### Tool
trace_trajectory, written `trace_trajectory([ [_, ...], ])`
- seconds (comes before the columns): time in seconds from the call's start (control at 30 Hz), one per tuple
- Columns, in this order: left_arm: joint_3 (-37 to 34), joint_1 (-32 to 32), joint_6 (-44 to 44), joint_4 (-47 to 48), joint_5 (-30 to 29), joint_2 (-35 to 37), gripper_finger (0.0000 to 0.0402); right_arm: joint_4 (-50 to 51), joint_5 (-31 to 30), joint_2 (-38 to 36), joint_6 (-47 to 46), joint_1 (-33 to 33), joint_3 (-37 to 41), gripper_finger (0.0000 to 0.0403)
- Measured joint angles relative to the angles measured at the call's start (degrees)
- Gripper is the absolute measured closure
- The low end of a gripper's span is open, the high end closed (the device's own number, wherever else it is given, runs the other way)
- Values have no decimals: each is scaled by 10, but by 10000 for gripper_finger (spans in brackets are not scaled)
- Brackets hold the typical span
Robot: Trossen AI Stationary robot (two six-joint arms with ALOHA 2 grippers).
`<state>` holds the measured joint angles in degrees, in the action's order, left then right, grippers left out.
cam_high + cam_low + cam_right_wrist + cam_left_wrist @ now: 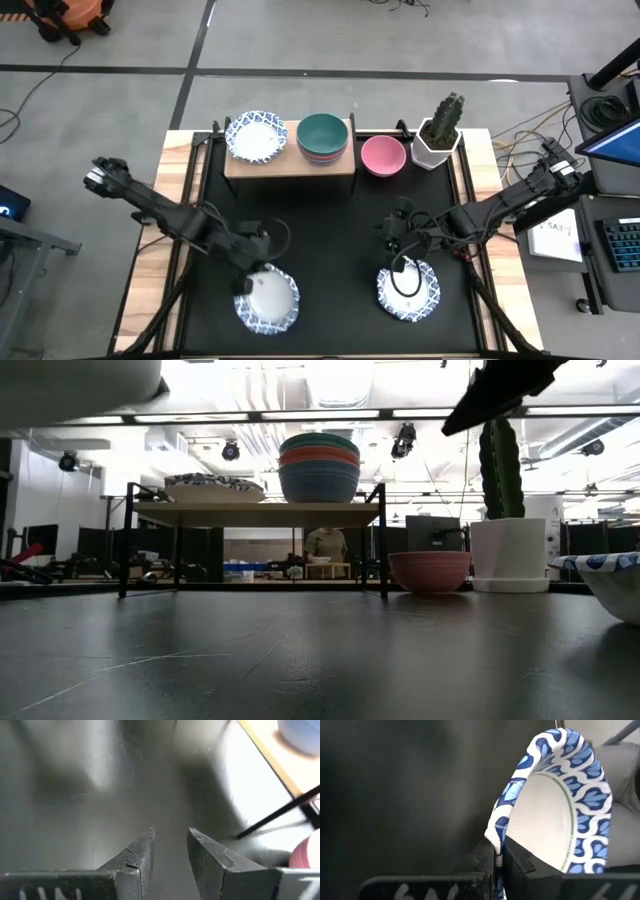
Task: Place and stack bowls onto a shelf
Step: Stack the white patterned bowl on top of the white patterned bowl on the shelf
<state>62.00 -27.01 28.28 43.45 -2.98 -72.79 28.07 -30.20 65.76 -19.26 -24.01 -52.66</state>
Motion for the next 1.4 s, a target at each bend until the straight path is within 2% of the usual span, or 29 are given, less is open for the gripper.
trace_trajectory([
  [0.07, 52, 10, -15, 72, -30, 19, 401, -10, 0, 0, 14, 0, 0, 298],
  [0.13, 109, 25, -24, 146, -90, 36, 401, -21, 0, 0, 27, 0, 0, 300],
  [0.27, 216, 59, -28, 284, -291, 58, 401, -38, 0, 0, 44, 0, 0, 306],
  [0.33, 263, 86, -30, 330, -372, 68, 401, -39, 0, 0, 50, 0, 0, 309],
  [0.43, 317, 149, -38, 356, -448, 84, 401, -51, 0, 0, 61, 0, 2, 310],
  [0.5, 339, 204, -59, 354, -463, 95, 402, -54, 0, 0, 65, 0, 2, 308],
  [0.6, 359, 309, -114, 342, -446, 104, 402, -62, 0, 0, 69, 0, 3, 305],
  [0.67, 360, 387, -147, 324, -404, 107, 401, -66, 0, 0, 72, 0, 4, 305],
  [0.73, 354, 473, -177, 292, -340, 106, 401, -66, -1, 0, 73, 0, 5, 307],
  [0.87, 334, 637, -222, 242, -170, 86, 401, -66, -14, 0, 73, 0, 7, 313],
  [1.0, 329, 761, -248, 239, -69, 43, 401, -71, -15, 0, 73, 0, 11, 313],
  [1.17, 327, 820, -271, 239, -6, -1, 401, -80, -15, 0, 73, 0, 21, 308],
  [1.4, 327, 820, -272, 241, -5, -44, 401, -81, -28, 0, 58, 0, 36, 310],
])
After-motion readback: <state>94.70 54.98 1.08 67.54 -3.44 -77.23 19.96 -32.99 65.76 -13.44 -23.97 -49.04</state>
